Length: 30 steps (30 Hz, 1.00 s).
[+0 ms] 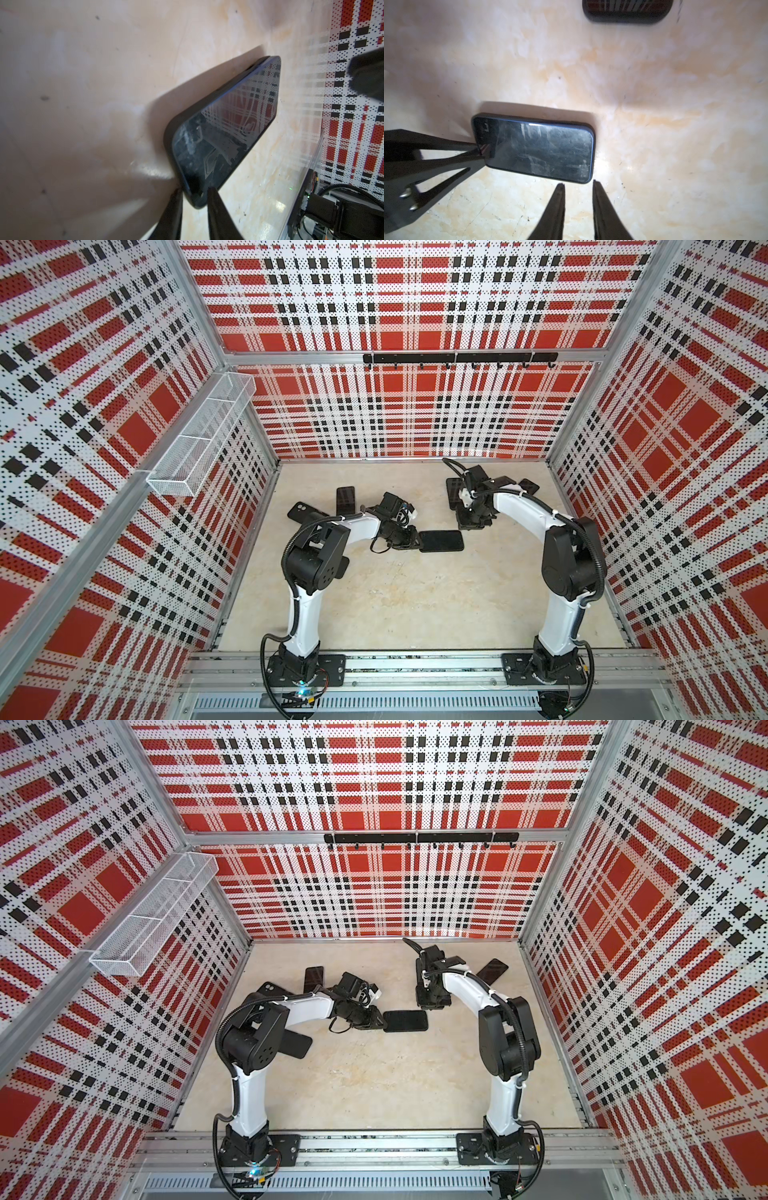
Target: Put the phone into the phone case
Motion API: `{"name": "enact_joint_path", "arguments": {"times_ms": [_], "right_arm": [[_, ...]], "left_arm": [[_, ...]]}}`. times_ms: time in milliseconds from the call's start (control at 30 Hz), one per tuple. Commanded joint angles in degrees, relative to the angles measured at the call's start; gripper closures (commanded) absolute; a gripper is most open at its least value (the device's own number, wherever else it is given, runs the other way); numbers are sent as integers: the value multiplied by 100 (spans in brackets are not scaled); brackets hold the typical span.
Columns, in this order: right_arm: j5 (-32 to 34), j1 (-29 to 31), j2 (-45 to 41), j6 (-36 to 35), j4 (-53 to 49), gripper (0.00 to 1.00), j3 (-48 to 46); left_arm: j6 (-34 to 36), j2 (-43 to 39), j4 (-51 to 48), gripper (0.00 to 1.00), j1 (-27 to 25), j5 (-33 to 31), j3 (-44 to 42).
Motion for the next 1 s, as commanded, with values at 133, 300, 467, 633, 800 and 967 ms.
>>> {"name": "enact_joint_path", "arguments": {"times_ms": [133, 300, 467, 633, 800, 967], "right_arm": [[-152, -94, 400, -946, -304, 80, 436], [-321, -102, 690, -1094, -96, 81, 347], [-361, -105, 921, -1126, 59, 81, 204], [-454, -136, 1114, -1141, 181, 83, 151], [-581, -135, 1239, -1134, 246, 85, 46], [-651, -123, 1386, -1101, 288, 88, -101]], "left_arm": [[-73, -45, 217, 74, 43, -796, -239], [-77, 85, 160, 74, 47, -788, -199], [-76, 173, 94, 75, 35, -761, -124], [-71, 163, 50, 75, 37, -751, -108], [-71, 180, 41, 75, 32, -739, -101], [-76, 192, 32, 76, 22, -726, -101]]}}
